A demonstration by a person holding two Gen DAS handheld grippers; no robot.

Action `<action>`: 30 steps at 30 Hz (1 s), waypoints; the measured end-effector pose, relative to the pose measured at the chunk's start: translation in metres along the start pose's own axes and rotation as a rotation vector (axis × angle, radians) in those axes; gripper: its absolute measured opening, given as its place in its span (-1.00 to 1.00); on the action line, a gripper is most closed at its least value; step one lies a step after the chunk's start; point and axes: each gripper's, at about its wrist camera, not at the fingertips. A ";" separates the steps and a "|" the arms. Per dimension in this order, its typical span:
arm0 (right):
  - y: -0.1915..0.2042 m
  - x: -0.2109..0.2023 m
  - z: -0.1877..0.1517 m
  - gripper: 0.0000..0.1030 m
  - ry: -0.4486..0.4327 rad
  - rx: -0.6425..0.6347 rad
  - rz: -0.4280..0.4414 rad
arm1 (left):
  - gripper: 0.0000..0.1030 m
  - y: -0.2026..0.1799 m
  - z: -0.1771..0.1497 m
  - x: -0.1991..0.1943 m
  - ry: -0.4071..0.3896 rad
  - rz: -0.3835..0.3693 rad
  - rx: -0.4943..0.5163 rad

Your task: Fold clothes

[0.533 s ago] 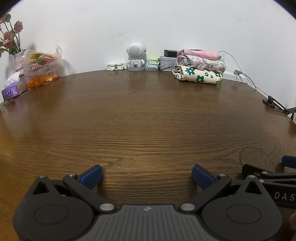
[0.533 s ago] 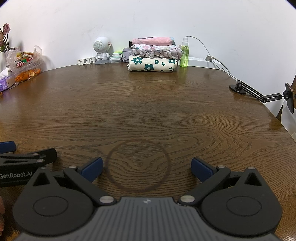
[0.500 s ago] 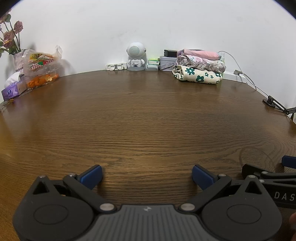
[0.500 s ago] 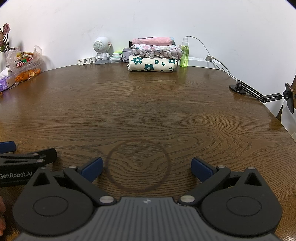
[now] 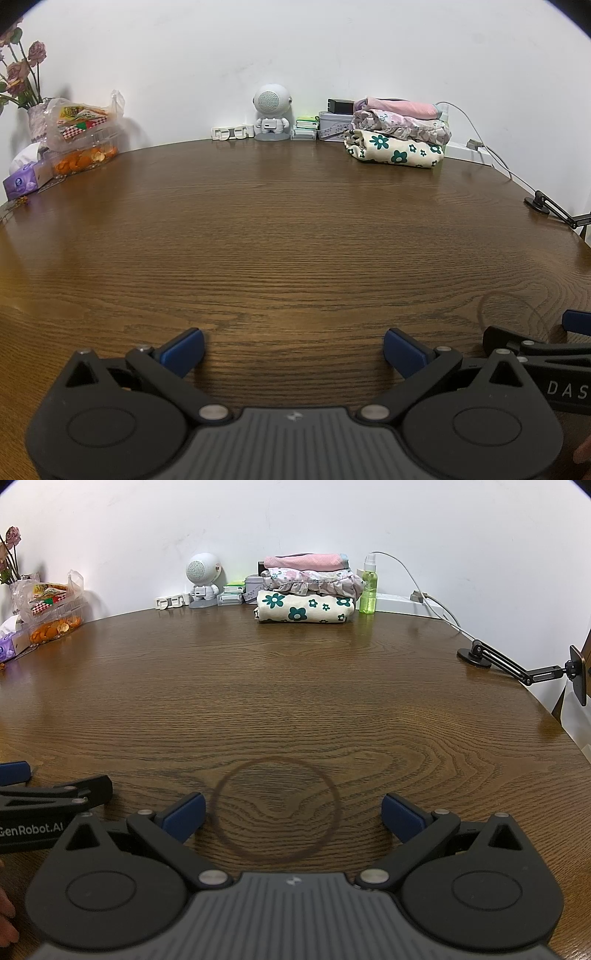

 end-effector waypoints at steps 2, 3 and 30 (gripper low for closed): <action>0.000 0.000 0.000 0.99 0.000 0.000 0.000 | 1.00 0.000 0.000 0.000 0.000 0.000 0.000; 0.000 0.000 0.000 0.99 0.000 0.000 0.000 | 1.00 0.000 0.000 0.000 0.000 0.000 0.000; -0.093 0.056 0.112 0.99 -0.098 0.075 0.170 | 1.00 0.001 0.112 0.069 -0.097 -0.232 -0.005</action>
Point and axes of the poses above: each gripper's, at about its wrist camera, not at the fingertips, and x roughly the way its jaws point, y to its left, z to its top, and after that the axes turned 6 degrees about -y, right-handed
